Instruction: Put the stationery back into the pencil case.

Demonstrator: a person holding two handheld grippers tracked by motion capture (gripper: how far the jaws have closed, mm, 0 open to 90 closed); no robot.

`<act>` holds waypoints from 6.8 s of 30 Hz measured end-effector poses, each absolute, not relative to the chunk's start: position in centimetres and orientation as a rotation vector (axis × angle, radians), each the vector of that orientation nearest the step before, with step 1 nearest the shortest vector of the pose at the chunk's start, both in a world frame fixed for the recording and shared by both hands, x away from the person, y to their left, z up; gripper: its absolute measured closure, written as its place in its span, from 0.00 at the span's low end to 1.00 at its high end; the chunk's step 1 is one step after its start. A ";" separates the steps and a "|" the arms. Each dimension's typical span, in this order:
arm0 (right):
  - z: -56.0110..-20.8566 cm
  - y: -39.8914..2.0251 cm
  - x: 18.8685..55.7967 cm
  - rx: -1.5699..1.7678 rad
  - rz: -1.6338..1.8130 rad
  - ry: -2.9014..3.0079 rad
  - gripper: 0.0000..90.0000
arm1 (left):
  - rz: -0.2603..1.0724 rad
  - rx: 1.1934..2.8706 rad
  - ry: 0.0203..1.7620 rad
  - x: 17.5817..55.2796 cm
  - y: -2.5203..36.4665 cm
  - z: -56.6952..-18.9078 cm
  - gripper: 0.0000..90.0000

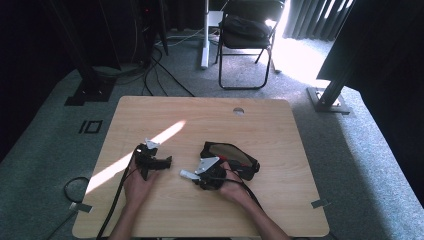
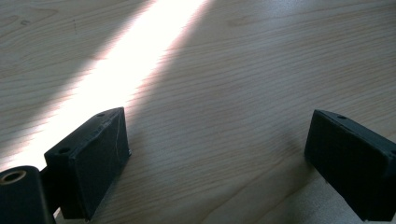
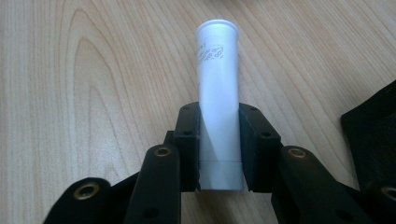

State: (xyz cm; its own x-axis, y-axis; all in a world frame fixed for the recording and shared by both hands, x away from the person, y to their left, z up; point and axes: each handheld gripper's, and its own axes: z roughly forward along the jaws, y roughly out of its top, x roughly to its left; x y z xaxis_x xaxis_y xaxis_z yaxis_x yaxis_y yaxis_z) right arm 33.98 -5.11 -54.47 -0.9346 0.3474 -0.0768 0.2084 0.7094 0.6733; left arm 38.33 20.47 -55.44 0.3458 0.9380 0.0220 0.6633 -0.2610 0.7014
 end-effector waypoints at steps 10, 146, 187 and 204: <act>-54.4 -5.0 33.7 0.445 1.025 2.705 0.79 | 0.596 2.016 1.392 38.3 20.5 -55.4 0.07; -47.3 -10.5 32.8 0.469 1.179 2.490 0.79 | 0.596 2.018 1.391 38.3 20.5 -55.4 0.07; -46.3 -13.1 33.9 0.538 1.175 2.443 0.79 | 0.596 2.017 1.392 38.3 20.5 -55.4 0.07; -46.2 -14.6 34.4 0.584 1.165 2.421 0.79 | 0.596 2.017 1.392 38.3 20.5 -55.4 0.07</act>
